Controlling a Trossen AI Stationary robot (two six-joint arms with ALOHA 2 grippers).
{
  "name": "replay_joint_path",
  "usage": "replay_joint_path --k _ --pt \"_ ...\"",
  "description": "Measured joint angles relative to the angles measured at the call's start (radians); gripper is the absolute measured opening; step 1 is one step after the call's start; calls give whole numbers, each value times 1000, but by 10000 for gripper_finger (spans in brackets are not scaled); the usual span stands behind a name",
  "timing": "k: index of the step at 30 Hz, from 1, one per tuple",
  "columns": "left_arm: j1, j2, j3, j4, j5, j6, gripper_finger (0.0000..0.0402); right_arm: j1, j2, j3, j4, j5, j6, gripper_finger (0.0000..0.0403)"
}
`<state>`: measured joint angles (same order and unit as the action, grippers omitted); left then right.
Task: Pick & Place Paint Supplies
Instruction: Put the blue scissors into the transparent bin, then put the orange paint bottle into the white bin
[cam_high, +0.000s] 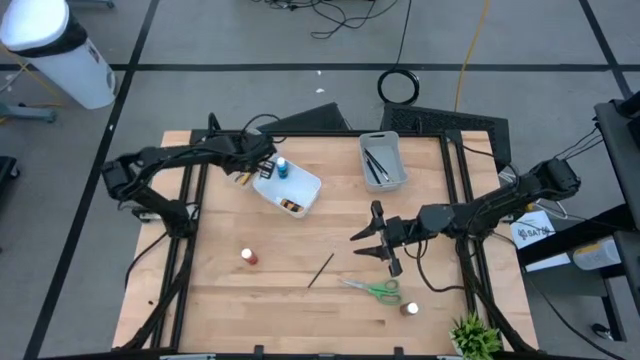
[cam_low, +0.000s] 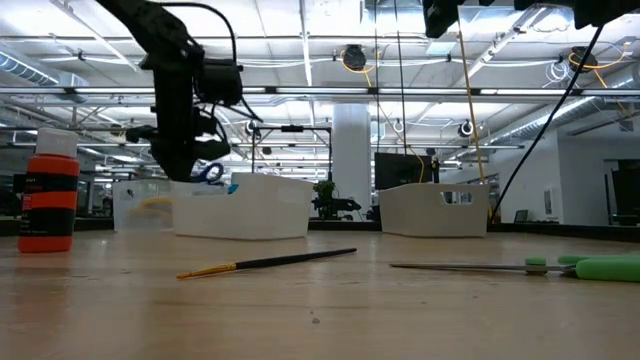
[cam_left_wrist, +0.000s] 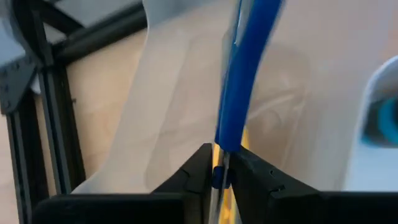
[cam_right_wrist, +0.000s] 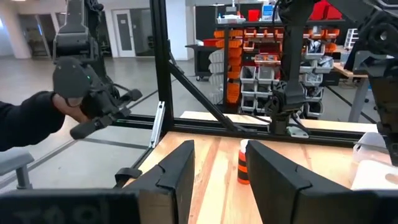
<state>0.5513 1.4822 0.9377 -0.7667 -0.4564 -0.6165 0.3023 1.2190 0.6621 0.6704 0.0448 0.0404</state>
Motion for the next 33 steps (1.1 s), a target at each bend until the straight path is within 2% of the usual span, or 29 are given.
replay_joint_path --k 4,9,13,16,19,23,28,33 --pt "26 13 0 -48 10 -4 108 0 0 0 -11 -1 0 130" --pt "40 -16 0 -84 16 62 180 0 0 0 -10 -1 0 130" --pt "16 -115 0 -147 64 86 222 0 0 0 -12 -1 0 130" --pt "-43 -236 0 -193 142 59 240 0 0 0 -22 0 0 130" --pt "-168 -370 0 -226 202 0 250 0 0 0 -21 2 9 130" --pt "-439 -468 1 -229 239 -147 254 0 0 0 -17 2 38 130" --pt "-753 -478 1 -242 261 -360 255 0 0 0 -16 2 54 130" --pt "-956 -407 1 -221 285 -503 255 1 0 0 -16 2 86 130"
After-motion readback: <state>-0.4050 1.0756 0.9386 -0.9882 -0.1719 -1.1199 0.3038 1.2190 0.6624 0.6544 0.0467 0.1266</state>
